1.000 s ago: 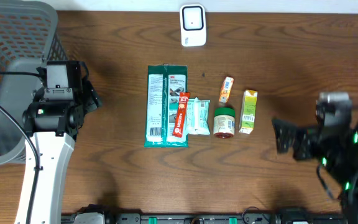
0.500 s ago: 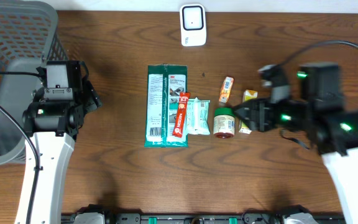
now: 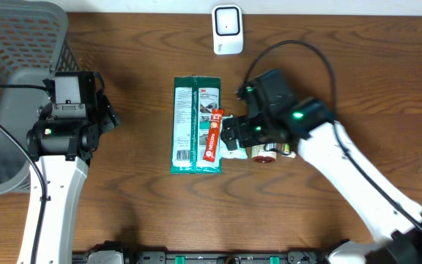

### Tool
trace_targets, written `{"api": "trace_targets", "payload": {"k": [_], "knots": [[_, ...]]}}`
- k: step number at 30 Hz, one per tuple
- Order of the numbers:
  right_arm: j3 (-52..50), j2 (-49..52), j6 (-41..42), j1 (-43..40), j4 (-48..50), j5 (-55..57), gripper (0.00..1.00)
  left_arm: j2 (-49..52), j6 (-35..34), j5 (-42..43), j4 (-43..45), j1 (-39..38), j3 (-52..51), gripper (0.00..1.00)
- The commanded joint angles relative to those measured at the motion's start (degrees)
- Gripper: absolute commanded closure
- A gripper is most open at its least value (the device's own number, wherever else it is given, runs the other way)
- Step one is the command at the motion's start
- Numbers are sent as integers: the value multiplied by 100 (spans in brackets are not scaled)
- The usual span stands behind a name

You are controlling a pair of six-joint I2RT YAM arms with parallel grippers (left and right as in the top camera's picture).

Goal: Scan the item barcode
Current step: 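Reach the right gripper over and grasp the Nescafe stick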

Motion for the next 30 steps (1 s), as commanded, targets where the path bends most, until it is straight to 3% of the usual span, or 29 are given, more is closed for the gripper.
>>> {"api": "trace_targets", "payload": {"k": [1,4,9,19,30], "knots": [[37,452,199,146,131,221,27,-20,50,-74,-15,31,59,14],[37,787,249,197,345,223,47,-20,50,-74,-15,31,59,14],[37,1281,369,278,909,223,46,-20,50,-74,-15,31,59,14],[37,1991,1054,400,2271,619,58,-20,50,-74,-15,31,59,13],[37,2197,1668,828,2345,1305,69,-20,50,-74,-15,31,59,14]]}}
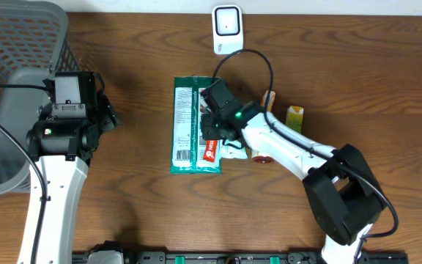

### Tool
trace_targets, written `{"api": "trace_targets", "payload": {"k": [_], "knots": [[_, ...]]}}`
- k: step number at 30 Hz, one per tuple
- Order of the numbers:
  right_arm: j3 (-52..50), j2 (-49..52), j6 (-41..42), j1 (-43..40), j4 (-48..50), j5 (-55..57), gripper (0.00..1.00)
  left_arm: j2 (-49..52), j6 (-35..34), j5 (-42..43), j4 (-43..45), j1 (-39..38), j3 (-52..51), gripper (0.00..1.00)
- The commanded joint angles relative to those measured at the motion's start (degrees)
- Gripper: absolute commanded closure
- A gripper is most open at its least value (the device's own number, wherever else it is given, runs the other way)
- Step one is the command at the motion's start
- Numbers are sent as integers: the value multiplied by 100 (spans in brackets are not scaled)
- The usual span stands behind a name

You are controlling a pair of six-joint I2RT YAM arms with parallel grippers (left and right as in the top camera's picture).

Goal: Scan the item barcode
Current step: 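Reach the right gripper over and grasp the Nescafe stick, then lift the stick and move it toward the white scanner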

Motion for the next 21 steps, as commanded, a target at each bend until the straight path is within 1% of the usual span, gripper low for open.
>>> {"api": "trace_targets", "payload": {"k": [1,5,10,21], "knots": [[37,57,452,170,-7,431,69,-20,50,-74,-15,31,59,14],[37,57,680,258,-31,682,72,-20,50,-74,-15,31,59,14],[35,195,1008,260,-37,614,73,-20,50,-74,-15,31,59,14],[35,313,1003,232,-177,638,72,-20,50,-74,-15,31,59,14]]}}
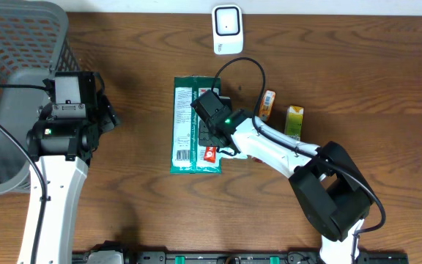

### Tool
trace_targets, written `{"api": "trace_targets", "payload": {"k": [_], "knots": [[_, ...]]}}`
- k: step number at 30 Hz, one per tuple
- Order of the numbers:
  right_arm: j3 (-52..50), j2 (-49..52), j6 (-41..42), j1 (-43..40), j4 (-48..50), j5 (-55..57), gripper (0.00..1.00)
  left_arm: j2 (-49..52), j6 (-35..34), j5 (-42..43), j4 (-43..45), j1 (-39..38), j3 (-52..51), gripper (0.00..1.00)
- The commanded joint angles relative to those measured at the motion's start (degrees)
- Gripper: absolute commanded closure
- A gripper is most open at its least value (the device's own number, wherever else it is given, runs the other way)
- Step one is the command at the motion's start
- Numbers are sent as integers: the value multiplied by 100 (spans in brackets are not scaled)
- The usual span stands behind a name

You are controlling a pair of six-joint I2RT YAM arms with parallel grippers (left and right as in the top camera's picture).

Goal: Scan the item barcode
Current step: 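Lift the stick and move it toward the white scanner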

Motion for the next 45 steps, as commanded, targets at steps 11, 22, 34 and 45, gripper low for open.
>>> {"api": "trace_targets", "payload": {"k": [11,22,34,45], "knots": [[33,42,105,-24,-61,142,70,-20,50,-74,-15,31,59,14],[33,118,103,-22,-63,306,71,-20,50,-74,-15,31,59,14],[31,219,83,-9,20,306,89,-22,50,-74,-15,31,59,13],[87,-188,-713,-15,87,310,99,-20,52,-74,-15,31,59,13]]}}
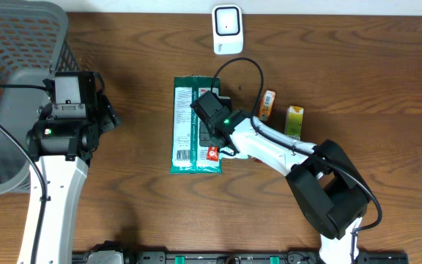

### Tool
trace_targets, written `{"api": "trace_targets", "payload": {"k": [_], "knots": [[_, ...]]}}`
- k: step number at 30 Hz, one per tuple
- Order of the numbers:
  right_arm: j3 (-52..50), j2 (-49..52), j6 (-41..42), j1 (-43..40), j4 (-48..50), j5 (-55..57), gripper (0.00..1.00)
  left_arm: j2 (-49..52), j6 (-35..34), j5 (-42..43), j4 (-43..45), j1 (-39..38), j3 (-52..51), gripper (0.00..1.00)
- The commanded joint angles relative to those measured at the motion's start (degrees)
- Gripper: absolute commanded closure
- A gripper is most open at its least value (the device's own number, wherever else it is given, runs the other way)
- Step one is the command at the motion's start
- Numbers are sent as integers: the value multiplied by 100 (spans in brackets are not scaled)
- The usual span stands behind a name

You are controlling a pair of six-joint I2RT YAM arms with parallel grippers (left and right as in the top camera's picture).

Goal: Scan the item barcode
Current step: 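Lift the stick and move it toward the white scanner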

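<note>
A green wipes pack (185, 125) lies flat at the table's middle, its printed labels facing up. My right gripper (209, 130) hangs over the pack's right half; the wrist body covers its fingers, so their state does not show. A red sachet (212, 152) peeks out just below that wrist, at the pack's right edge. The white scanner (227, 29) stands at the far edge, above the pack. My left gripper (108, 117) rests to the left, well apart from the pack, and its fingers are too dark to read.
A grey mesh basket (20, 44) fills the far left corner. A small orange bottle (268, 105) and a green-yellow box (293, 121) lie right of the pack, beside the right arm. A black cable loops above the right wrist.
The right gripper stays over the pack's right half, while the arm's lower part has shifted slightly left. The left arm has not moved.
The right gripper was first right of the red sachet, over the small items there. Then it stood over the sachet's top at the pack's right edge, with the bottle and box uncovered. Later it was further left over the pack, where it remains.
</note>
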Motion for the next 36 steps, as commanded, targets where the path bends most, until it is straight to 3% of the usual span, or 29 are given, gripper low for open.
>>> {"api": "trace_targets", "payload": {"k": [1,11,15,21,26,28,29,30,31,36], "knots": [[107,-393,-562,-15,17,122,99,-20,50,-74,-15,31,59,13],[308,-1128,-1547,-15,-490,739,99,-20,50,-74,-15,31,59,13],[1355,-1115,-2332,-13,-1287,1694,99,-20,52,-74,-15,31,59,13],[1539,-1043,-3060,243,-953,3108,99,-20,50,-74,-15,31,59,13],[1539,-717,-2846,479,-866,3150,99,-20,50,-74,-15,31,59,13],[1539,-623,-2546,417,-855,2546,99,-20,52,-74,-15,31,59,13],[1539,-601,-2487,358,-835,2155,92,-20,52,-74,-15,31,59,13],[1539,-592,-2426,273,-811,1687,72,-20,50,-74,-15,31,59,13],[1539,-592,-2345,177,-791,1314,65,-20,50,-74,-15,31,59,13],[1539,-590,-1353,-669,-846,-153,53,-20,50,-74,-15,31,59,13]]}}
